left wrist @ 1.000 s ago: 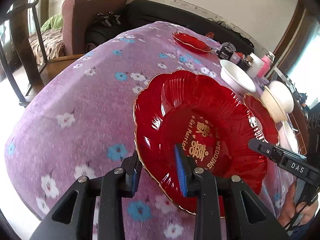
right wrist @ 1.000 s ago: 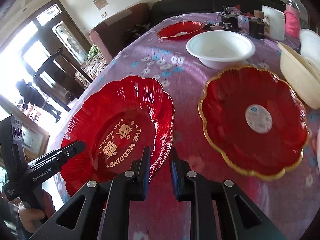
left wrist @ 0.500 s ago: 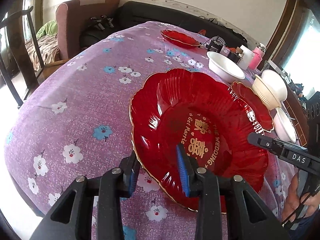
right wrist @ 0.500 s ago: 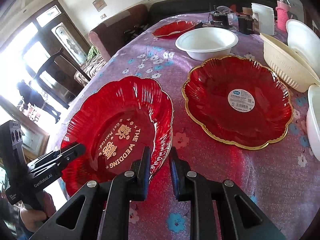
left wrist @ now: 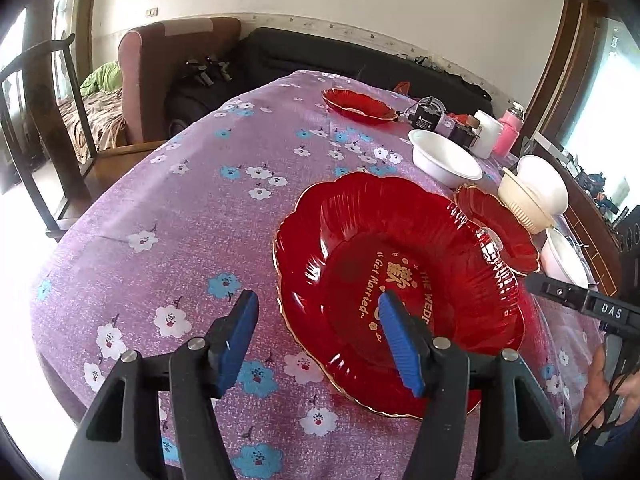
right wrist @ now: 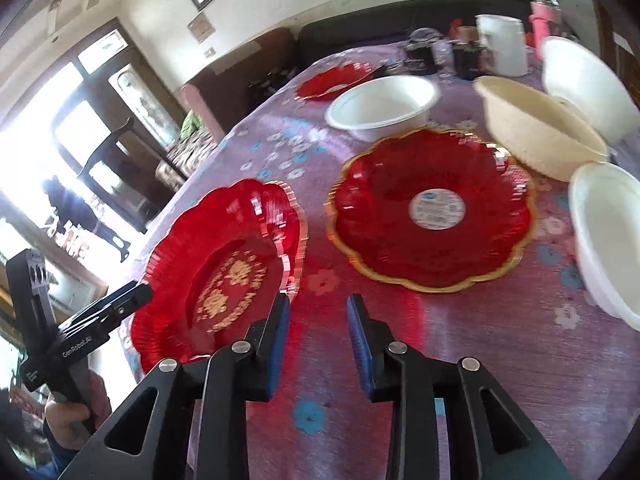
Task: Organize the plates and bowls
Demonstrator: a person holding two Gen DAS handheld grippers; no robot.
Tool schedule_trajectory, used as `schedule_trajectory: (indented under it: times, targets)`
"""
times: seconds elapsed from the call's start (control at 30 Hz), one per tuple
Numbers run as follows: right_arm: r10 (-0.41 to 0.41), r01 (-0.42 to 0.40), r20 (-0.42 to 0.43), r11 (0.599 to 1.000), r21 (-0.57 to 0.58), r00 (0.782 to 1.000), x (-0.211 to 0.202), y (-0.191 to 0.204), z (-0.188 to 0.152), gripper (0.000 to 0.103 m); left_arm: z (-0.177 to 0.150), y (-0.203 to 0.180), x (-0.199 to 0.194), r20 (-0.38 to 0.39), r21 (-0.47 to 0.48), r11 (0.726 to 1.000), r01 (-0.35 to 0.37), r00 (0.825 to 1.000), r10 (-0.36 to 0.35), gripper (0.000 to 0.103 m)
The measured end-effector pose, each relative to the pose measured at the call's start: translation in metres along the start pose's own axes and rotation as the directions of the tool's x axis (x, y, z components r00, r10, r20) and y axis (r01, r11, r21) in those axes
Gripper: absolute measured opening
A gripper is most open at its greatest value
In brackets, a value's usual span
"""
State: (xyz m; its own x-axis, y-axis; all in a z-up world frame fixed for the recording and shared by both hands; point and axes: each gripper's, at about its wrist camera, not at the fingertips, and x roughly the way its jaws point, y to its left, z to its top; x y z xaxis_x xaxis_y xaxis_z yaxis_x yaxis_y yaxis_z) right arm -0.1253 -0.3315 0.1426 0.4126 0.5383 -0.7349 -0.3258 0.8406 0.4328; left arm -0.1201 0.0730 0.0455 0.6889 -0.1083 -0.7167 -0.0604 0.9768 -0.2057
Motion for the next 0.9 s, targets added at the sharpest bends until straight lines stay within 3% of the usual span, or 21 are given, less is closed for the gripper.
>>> schedule_trajectory:
  times: [0.47,0.9]
  targets:
    - [-0.066,0.057,0.062,0.989,0.139,0.996,-0.035,-0.059,0.000,0.032,0.002,-0.016,-0.004,0.011,0.043,0.999,-0.020,1.000,0.020,0.065]
    - [-0.138,0.128,0.039,0.974,0.187,0.990,-0.037,-0.086,0.016,0.032,0.020,-0.038,-0.016,0.034,0.106,0.993,-0.045,0.999,0.042,0.068]
